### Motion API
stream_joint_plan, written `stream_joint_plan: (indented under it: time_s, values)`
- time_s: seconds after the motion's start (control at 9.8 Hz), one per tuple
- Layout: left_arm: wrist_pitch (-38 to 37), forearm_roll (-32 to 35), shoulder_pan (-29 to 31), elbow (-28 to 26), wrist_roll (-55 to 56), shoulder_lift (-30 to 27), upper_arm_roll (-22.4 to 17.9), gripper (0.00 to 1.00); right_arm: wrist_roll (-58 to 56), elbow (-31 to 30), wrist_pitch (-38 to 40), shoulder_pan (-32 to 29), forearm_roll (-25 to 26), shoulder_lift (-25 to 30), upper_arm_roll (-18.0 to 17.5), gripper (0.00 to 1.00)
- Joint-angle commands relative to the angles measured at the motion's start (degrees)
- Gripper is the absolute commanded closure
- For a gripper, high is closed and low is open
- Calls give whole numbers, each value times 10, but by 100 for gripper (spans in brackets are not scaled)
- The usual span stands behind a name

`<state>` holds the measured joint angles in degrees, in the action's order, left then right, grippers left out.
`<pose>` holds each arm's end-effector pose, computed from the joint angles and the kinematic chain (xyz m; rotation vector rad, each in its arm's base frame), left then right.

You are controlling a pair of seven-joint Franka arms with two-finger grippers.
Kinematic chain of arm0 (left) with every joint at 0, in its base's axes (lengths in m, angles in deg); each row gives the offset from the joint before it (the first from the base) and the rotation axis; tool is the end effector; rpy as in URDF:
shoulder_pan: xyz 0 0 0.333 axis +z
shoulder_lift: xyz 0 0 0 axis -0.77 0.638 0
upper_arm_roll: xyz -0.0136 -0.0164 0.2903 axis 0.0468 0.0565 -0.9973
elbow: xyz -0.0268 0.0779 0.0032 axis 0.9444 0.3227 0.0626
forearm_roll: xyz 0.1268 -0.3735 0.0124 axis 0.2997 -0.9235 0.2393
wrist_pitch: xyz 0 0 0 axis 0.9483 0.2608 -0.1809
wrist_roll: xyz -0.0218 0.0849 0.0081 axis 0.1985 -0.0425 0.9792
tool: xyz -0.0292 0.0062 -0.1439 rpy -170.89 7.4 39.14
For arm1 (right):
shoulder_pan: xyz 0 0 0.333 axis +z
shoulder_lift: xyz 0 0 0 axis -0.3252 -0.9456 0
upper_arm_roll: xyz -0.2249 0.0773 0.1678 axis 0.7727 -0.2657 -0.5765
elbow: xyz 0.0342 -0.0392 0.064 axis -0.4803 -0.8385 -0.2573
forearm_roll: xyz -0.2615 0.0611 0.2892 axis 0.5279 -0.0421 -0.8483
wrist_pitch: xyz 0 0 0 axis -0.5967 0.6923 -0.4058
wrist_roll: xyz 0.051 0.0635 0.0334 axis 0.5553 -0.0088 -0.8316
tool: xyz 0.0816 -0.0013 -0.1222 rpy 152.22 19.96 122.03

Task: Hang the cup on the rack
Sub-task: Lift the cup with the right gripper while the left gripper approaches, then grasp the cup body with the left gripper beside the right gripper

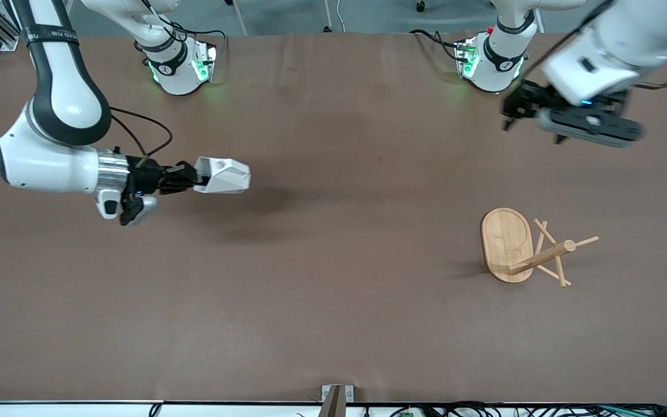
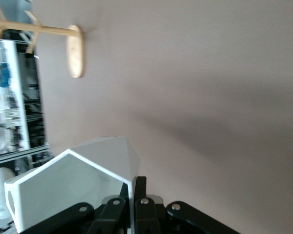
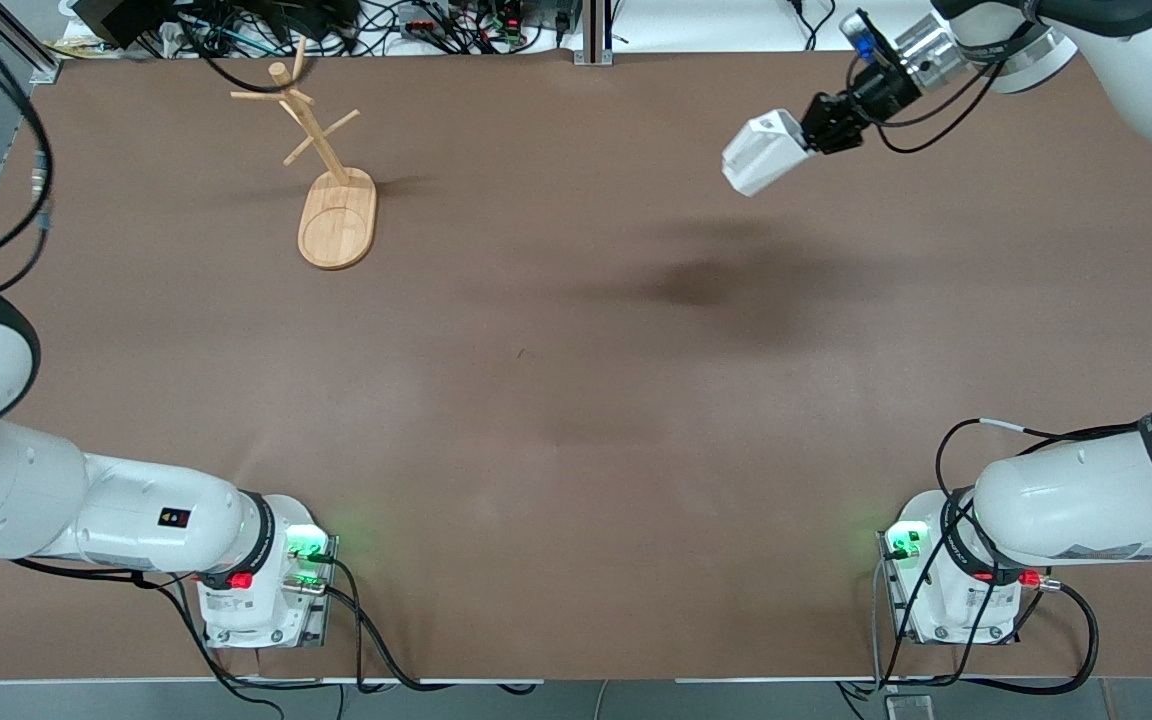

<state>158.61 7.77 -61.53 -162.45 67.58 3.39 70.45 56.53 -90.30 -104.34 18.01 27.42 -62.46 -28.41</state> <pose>0.4986 -0.2318 0.5776 2.9736 -0.5792 -0.0273 0.5374 0.1760 0.3459 -2.2612 -0.2050 0.1722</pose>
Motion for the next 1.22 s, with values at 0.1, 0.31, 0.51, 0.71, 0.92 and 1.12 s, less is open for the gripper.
stream_joint_plan:
  time_s: [0.1,0.31,0.51,0.71,0.92,1.12]
  values:
    - [51,-58,-52,-44,-90,2,15,0,15,40,11,-4,-100,-27,-35,100]
    - [95,-61,-53,-53,-91,1,59,0,15,56,10,-3,-165,-52,-63,99]
    - [146,-62,-54,-55,-94,8,100,0,16,90,24,-1,-204,-93,-94,99]
    - [170,-56,-54,-54,-95,18,119,0,12,116,50,2,-224,-131,-115,99]
    - [187,-51,-58,-48,-94,31,142,0,6,131,88,5,-223,-150,-128,99]
    - [193,9,-58,-29,-94,66,164,1,9,129,107,17,-224,-150,-136,99]
